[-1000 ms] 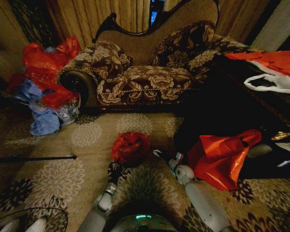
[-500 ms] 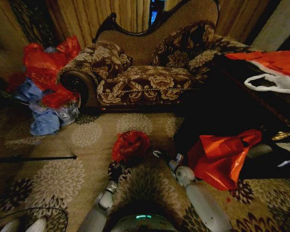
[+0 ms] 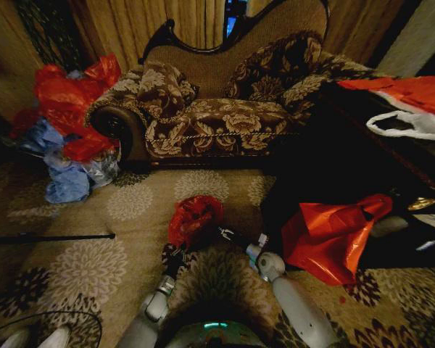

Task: Place a garbage bag over the trash bin.

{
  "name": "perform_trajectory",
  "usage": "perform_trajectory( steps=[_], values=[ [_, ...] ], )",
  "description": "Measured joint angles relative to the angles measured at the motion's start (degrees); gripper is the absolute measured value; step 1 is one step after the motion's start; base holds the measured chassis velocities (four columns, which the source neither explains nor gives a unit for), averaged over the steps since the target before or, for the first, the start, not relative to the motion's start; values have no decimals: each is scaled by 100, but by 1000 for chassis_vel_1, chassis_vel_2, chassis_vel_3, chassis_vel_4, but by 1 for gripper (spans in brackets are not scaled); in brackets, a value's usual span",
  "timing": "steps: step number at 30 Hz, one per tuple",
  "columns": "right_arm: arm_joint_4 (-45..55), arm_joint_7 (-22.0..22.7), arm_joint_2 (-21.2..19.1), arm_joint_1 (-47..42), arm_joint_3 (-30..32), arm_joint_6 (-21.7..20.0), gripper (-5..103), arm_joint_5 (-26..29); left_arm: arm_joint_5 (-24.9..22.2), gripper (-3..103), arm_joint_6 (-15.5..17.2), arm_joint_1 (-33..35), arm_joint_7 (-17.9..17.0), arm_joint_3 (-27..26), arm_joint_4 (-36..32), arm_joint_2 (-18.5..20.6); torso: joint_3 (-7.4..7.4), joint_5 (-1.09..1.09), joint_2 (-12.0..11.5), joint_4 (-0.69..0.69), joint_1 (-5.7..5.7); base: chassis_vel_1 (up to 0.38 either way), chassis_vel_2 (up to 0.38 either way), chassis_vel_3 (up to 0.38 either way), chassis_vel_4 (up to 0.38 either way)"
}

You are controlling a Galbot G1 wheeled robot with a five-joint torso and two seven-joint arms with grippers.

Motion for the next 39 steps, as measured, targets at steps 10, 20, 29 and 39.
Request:
perform_trajectory(
  steps=[10, 20, 29, 39],
  values=[
    [-363, -473, 219, 151, 30, -44, 100, 248, 54, 0, -20, 0, -1, -1, 26, -20, 0, 0, 0, 0, 0, 0, 0, 0, 0],
    [-414, -493, 254, 160, 14, -37, 86, 214, 76, 0, -30, -18, -9, -6, 27, -30, 0, 1, 0, -1, 0, 0, 0, 0, 0],
    [-432, -475, 248, 195, -7, -6, 53, 166, 122, 0, -45, -36, -14, -9, 60, -49, 0, 1, 0, -1, 0, 0, 0, 0, 0],
    [-367, -455, 244, 196, -13, 40, 20, 160, 137, 0, -90, -108, -17, -8, 160, -54, -1, -1, 1, -4, -1, 0, 0, 0, 0]
  ],
)
